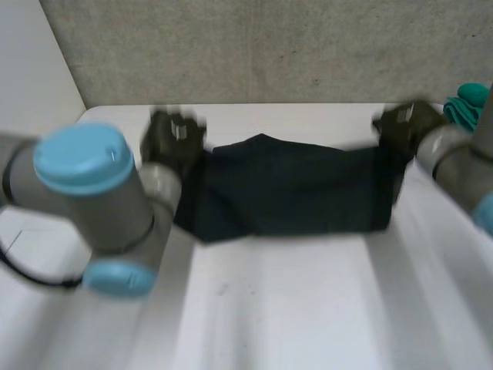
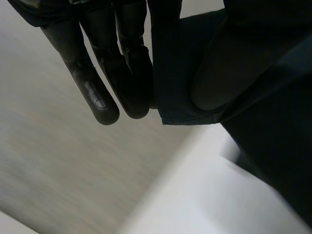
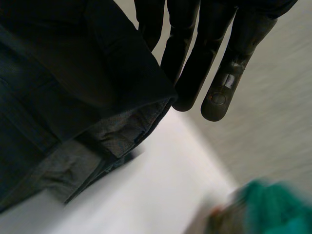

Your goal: Fold the laundry.

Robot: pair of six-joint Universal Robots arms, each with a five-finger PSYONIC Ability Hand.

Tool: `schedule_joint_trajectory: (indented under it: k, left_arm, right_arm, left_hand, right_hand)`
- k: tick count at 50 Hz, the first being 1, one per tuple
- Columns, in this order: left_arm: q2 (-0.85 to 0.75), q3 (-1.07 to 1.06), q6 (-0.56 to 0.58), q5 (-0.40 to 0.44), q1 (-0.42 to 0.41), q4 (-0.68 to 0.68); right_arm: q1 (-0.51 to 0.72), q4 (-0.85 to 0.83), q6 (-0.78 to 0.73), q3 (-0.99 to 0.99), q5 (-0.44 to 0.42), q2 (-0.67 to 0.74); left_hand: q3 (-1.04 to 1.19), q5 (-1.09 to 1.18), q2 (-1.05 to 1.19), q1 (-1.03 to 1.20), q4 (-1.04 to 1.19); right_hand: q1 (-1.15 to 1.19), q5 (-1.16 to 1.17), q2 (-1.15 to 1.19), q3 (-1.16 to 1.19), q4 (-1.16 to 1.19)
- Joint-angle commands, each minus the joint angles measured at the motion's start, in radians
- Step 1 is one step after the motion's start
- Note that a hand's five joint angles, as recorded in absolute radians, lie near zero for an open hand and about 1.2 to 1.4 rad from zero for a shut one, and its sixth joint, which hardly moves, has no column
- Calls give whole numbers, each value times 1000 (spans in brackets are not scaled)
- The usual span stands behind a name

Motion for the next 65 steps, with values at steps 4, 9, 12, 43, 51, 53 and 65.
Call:
schedule_joint_trajectory:
  k: [4, 9, 12, 43, 51, 53, 65]
  left_arm:
    - [201, 217, 41, -73, -6, 234]
    - [245, 101, 1, -67, -3, 262]
    - [239, 28, -24, -65, 2, 253]
    - [366, -528, -45, -56, 14, -241]
    - [505, -639, 45, -56, -12, -364]
    - [529, -654, 54, -55, -26, -364]
    - [482, -509, 53, -4, -37, -216]
  right_arm:
    - [28, -5, 270, -557, 42, 9]
    - [20, 6, 327, -563, 41, 5]
    - [19, 32, 315, -478, 31, 9]
    - [20, 182, -54, 452, -2, -155]
    - [20, 228, -151, 590, 2, -267]
    - [19, 236, -154, 606, -10, -284]
    - [19, 108, -137, 649, -47, -287]
  left_hand:
    - [197, 232, 191, 264, 194]
    - [197, 232, 191, 264, 194]
    - [197, 232, 191, 264, 194]
    - [197, 232, 191, 264, 194]
    - [197, 232, 191, 264, 194]
    - [197, 232, 191, 264, 194]
    - [-1003, -968, -1010, -937, -1007]
  right_hand:
    - [400, 243, 221, 216, 207]
    - [400, 243, 221, 216, 207]
    - [400, 243, 221, 216, 207]
    - [400, 243, 221, 216, 207]
    - [400, 243, 221, 216, 207]
    - [400, 243, 221, 216, 207]
    - [400, 243, 221, 216, 207]
